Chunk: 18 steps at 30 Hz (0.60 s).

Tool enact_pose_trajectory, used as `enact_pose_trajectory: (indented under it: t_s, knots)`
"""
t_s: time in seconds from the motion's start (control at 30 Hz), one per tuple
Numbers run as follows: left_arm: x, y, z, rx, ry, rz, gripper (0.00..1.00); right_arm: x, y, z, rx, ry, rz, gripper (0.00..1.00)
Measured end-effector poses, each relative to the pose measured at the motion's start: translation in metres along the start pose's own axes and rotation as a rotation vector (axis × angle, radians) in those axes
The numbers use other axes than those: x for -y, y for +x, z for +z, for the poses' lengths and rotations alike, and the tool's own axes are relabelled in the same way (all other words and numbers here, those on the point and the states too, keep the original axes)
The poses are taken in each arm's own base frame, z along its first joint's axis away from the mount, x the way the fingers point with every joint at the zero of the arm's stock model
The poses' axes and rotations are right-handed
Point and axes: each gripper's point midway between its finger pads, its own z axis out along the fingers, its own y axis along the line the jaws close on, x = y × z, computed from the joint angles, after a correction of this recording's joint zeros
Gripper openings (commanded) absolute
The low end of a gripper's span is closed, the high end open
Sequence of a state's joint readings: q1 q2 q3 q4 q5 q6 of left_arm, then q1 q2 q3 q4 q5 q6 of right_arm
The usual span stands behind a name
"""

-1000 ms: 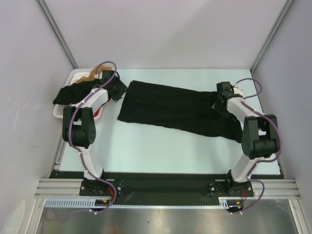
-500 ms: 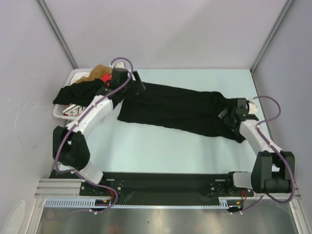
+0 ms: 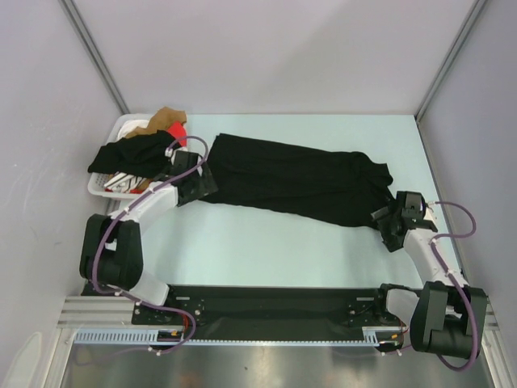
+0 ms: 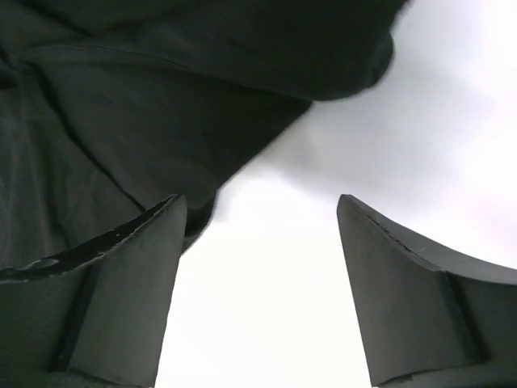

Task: Fold and stack the tank tops
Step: Fold the tank top

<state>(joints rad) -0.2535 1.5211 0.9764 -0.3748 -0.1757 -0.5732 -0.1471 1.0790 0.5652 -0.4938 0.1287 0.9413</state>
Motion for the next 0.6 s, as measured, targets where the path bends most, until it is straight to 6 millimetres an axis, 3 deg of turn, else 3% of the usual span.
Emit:
enact_pose_trajectory:
  t_s: [0.1, 0.23, 0.37, 0.47, 0.5, 0.57, 0.6]
  knots:
    - [-0.019, -0.002, 0.008, -0.005, -0.040, -0.036, 0.91, 0.008, 0.008, 0.006, -0.014, 0.013, 0.041, 0.73]
    - [-0.022, 0.001, 0.024, -0.016, -0.051, -0.042, 0.90, 0.014, 0.014, 0.015, -0.024, 0.025, 0.092, 0.77]
    - [-0.024, 0.013, 0.045, -0.067, -0.078, -0.035, 0.86, 0.003, 0.007, 0.022, -0.005, -0.005, 0.129, 0.74]
    - [-0.025, 0.011, 0.061, -0.076, -0.096, -0.038, 0.74, -0.006, 0.002, 0.028, 0.007, -0.024, 0.154, 0.67]
    - [-0.022, 0.007, 0.064, -0.072, -0.078, -0.049, 0.55, -0.009, 0.000, 0.031, 0.010, -0.029, 0.162, 0.62]
    - [-0.022, -0.001, 0.072, -0.065, -0.060, -0.077, 0.47, -0.015, -0.003, 0.037, 0.015, -0.032, 0.174, 0.51]
    - [-0.024, -0.006, 0.075, -0.059, -0.051, -0.096, 0.40, -0.017, -0.005, 0.041, 0.016, -0.026, 0.178, 0.51]
